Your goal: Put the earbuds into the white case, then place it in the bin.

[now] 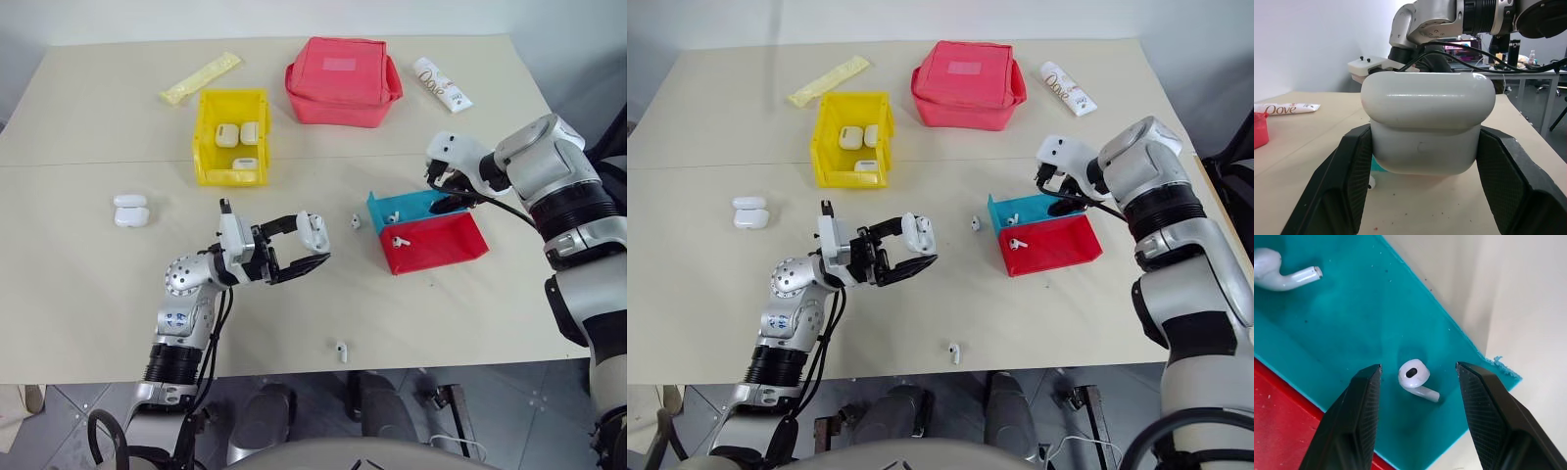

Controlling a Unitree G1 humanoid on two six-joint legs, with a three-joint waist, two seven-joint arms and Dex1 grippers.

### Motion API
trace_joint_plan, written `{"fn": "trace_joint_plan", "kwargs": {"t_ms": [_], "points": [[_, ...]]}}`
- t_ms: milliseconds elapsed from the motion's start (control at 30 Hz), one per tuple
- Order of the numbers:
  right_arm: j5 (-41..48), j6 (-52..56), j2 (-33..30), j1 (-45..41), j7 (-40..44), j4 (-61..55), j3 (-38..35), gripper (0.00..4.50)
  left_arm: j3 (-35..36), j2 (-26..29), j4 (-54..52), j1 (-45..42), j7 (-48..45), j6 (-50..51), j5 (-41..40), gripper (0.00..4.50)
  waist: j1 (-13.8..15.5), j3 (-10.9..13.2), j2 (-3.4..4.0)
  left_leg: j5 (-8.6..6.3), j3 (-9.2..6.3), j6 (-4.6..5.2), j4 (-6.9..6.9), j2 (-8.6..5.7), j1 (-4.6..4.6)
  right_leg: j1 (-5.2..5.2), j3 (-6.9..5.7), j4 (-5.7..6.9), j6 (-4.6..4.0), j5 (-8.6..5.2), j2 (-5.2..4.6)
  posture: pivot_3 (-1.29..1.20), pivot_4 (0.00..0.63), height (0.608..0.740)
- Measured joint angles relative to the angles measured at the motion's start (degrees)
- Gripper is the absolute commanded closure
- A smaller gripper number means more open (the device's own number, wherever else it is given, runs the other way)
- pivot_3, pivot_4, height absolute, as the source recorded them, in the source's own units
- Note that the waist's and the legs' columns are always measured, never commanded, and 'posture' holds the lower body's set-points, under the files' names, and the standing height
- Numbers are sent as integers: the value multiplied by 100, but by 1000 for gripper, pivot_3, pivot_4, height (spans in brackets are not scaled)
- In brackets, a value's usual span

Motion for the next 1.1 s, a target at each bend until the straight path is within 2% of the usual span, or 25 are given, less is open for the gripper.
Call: {"fn": "trace_joint_plan", "kwargs": {"t_ms": [400, 733, 900, 1100], "points": [[-745, -513, 333, -326, 288, 671, 175, 1984, -2, -3, -97, 42, 108, -1, 0, 1713, -15, 0, 3, 1, 0, -2, -1, 0, 1, -2, 0, 4, -3, -2, 0, 0, 150, 740], [-1036, -935, 449, -426, 281, 939, 152, 1984, -3, -3, -100, 45, 207, -1, 1, 1713, -37, 0, 4, 1, 0, -3, -2, 1, 3, -2, 0, 6, -4, -2, 1, 0, 150, 740], [-886, -888, 536, -428, 360, 836, -112, 1984, -3, 1, -103, 51, 212, -1, 1, 1713, -68, 2, 9, 1, -1, -4, -4, 1, 3, -3, 0, 6, -5, -3, 2, 0, 150, 740], [-807, -648, 491, -264, 620, 146, -314, 1984, -2, 10, -102, 49, 214, 31, 1, 1713, -100, 2, 9, 1, -6, -5, -3, 2, 3, -2, -3, 9, -6, -3, 1, 0, 150, 740]]}}
